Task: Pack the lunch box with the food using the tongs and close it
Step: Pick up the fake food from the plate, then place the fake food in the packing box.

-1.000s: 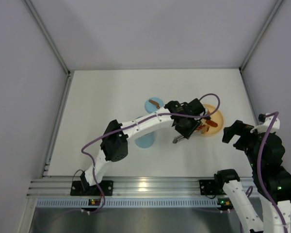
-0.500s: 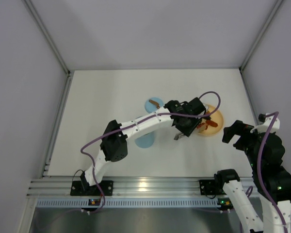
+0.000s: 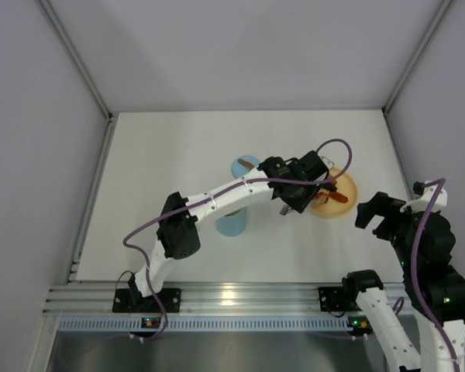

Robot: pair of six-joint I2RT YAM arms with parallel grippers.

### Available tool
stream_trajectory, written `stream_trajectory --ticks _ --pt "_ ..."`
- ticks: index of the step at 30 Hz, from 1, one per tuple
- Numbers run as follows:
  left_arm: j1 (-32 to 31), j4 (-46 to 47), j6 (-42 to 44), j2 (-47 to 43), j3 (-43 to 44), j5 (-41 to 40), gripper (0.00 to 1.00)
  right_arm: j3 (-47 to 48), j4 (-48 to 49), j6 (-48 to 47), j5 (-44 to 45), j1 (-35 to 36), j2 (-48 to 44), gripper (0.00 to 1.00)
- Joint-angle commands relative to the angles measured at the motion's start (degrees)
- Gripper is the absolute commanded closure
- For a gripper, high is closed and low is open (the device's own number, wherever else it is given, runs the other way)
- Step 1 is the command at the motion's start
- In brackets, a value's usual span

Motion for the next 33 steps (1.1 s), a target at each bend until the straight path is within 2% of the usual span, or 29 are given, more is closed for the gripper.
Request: stream_trajectory --ticks 1,19,27,33 --pt "0.16 3.25 0.93 -5.22 2.86 -1.55 0.81 0.40 0.62 0.06 0.32 -0.70 0.83 0.01" --pt "0.60 1.32 1.20 -9.79 3.12 -3.66 0.81 0.31 0.71 0.06 0.40 -0.70 1.10 0.01" --pt "0.60 -2.81 0.40 -16.46 1.37 -6.65 0.82 -0.31 1.14 0.15 0.14 -0.70 0.92 0.00" --pt "0.60 -5.27 -1.35 -25.77 -6.45 -9.99 0.82 -1.54 2.98 0.59 0.14 -0.70 1.36 0.00"
